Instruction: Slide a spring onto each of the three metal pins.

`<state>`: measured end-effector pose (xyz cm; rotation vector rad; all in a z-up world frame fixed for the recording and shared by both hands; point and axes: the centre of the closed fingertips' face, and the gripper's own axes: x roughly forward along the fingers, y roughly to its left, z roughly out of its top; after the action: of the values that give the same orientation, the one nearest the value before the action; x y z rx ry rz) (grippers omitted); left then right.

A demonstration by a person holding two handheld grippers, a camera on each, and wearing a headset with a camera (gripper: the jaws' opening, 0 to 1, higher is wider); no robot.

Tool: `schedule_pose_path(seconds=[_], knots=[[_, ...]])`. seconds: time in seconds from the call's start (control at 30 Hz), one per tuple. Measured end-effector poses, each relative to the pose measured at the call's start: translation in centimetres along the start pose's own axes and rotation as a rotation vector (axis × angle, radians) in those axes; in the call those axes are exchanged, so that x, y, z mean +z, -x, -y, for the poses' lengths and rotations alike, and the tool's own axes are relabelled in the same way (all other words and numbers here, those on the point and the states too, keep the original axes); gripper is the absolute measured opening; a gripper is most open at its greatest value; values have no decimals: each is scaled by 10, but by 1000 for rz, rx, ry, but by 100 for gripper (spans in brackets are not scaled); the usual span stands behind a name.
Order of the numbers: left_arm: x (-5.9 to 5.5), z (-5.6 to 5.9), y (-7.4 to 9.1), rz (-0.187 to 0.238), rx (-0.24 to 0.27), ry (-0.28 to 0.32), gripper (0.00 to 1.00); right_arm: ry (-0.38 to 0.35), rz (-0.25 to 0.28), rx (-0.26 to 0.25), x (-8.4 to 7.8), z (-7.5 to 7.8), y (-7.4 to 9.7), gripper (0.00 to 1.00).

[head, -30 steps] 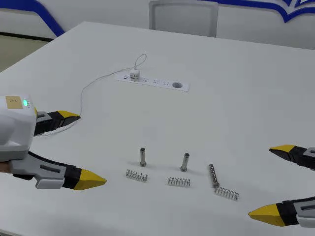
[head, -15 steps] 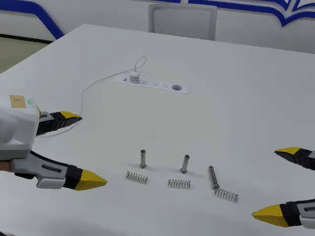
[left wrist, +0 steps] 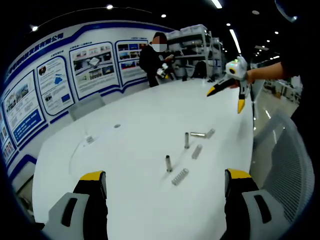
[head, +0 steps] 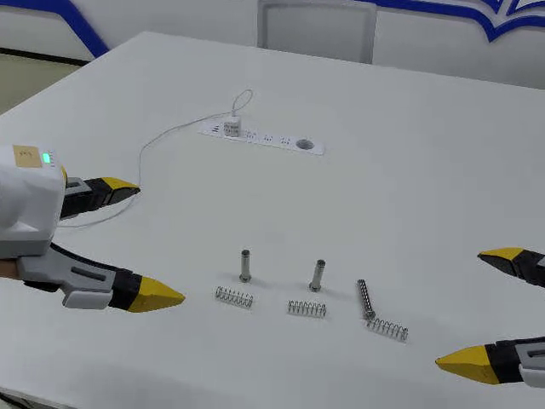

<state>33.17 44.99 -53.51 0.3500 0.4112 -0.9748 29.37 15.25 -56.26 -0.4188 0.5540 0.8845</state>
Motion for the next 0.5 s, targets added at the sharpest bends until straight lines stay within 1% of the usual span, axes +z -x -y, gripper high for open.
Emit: schedule_pose_path(seconds=[0.1, 0.17, 0.3, 0.33, 0.4, 0.5], knots=[[-4, 1, -1, -15, -1, -4, 100, -11, 1, 2, 1, -1, -3, 95], [-5, 1, 0, -14, 0, -1, 100, -10, -5, 11, 1, -2, -6, 95], [-4, 1, 0, -7, 2, 9, 100, -13, -9, 14, 1, -1, -11, 93], [0, 2, 0, 9, 0, 13, 100, -16, -13, 11, 1, -1, -13, 92], [2, 3, 0, 18, -1, 14, 100, -16, -15, 5, 0, 1, -17, 91], [0, 2, -2, -2, -7, -6, 100, -28, -15, 9, 1, 1, -23, 89]])
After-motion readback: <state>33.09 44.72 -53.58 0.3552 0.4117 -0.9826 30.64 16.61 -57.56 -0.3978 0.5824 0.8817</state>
